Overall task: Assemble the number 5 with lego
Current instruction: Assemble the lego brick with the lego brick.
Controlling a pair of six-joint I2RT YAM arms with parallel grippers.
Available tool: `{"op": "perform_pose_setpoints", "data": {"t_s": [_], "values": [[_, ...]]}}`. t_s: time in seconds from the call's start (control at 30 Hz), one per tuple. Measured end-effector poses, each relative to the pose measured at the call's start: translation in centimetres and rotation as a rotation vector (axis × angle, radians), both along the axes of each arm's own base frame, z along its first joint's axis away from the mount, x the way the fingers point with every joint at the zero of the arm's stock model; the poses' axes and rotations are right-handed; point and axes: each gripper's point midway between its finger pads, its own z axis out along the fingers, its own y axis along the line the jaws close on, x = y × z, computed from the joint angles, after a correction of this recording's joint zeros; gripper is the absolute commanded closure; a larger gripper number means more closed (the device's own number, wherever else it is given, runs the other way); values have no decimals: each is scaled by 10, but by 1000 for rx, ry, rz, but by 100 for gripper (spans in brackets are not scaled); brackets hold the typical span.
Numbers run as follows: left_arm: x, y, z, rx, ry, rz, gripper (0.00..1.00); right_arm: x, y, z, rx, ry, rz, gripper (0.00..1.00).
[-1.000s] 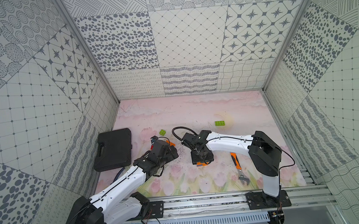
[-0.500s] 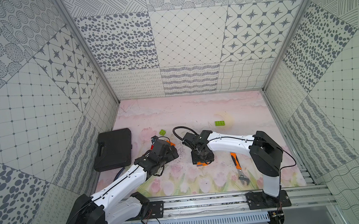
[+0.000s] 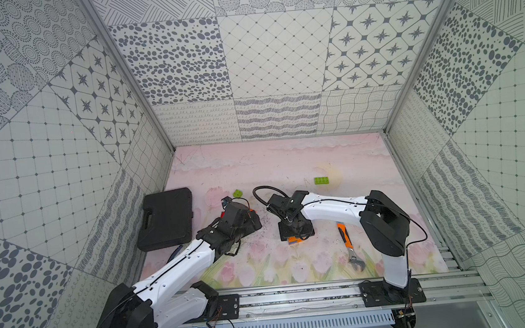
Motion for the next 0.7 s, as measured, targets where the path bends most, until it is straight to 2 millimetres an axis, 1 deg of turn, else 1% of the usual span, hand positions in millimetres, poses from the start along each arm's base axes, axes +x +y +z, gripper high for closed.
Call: {"op": "perform_pose_setpoints", "data": {"t_s": [0.13,0.2,0.27,0.33,0.4,0.5,0.7], "values": [[0,0,3,-4,-7,0,1,1,0,14,37,-30,1,11],[0,0,3,-6,-9,-1,1,1,-1,27,69,-57,4,11],[0,0,3,-6,-9,-1,1,3,-5,38,89,-88,-1,15],[-1,0,3,-6,-8,-3,1,3,-10,43,97,-105,-6,17],[-1,-1,3,-6,-5,-5,1,4,-16,42,93,-106,-16,19],[-1,-1,2,-6,-1,-6,1,4,-23,34,75,-93,-25,20],[-1,-1,1,-6,1,-7,1,3,-23,25,67,-74,-24,21]]}}
